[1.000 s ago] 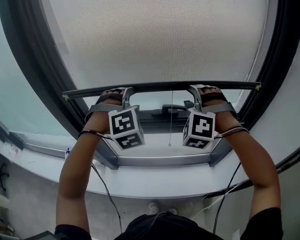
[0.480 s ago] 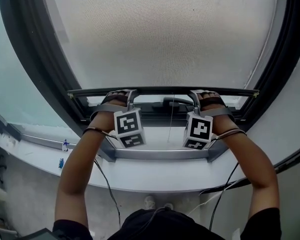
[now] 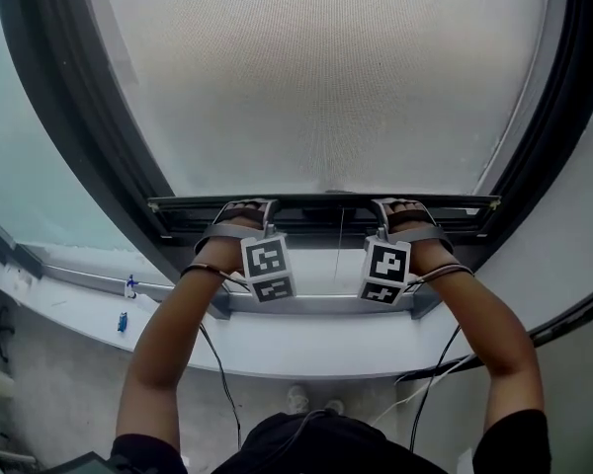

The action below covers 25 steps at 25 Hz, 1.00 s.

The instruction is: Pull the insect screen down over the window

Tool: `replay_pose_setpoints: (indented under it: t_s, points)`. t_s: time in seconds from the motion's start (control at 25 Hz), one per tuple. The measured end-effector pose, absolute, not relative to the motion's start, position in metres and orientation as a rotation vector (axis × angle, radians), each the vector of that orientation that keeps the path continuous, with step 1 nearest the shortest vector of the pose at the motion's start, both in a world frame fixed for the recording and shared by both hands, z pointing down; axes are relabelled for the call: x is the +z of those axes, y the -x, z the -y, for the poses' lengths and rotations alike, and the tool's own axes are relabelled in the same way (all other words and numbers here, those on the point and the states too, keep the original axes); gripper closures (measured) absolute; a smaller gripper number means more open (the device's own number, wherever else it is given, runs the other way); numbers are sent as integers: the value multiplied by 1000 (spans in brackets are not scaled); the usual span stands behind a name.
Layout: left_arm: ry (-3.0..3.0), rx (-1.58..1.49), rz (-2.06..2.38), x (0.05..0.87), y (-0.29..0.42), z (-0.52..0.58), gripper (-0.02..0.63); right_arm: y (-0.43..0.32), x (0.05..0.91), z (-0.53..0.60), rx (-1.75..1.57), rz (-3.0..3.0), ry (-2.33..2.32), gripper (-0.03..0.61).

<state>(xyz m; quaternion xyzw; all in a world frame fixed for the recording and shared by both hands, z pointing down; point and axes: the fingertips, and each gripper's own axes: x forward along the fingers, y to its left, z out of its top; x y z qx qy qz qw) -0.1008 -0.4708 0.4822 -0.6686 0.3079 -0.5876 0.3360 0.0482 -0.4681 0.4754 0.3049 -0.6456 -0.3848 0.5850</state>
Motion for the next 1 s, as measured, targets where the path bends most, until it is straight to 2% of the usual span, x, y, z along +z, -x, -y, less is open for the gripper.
replay_pose_setpoints:
  t_s: [0.48,1.0]
  points:
    - [1770,-1532,-798,492,99,467,388,-47,484,467,-867,1535,-778,354]
    - [1876,-1572,-786,553,93,458,388,-60,550,454,-775,1474,-674,354]
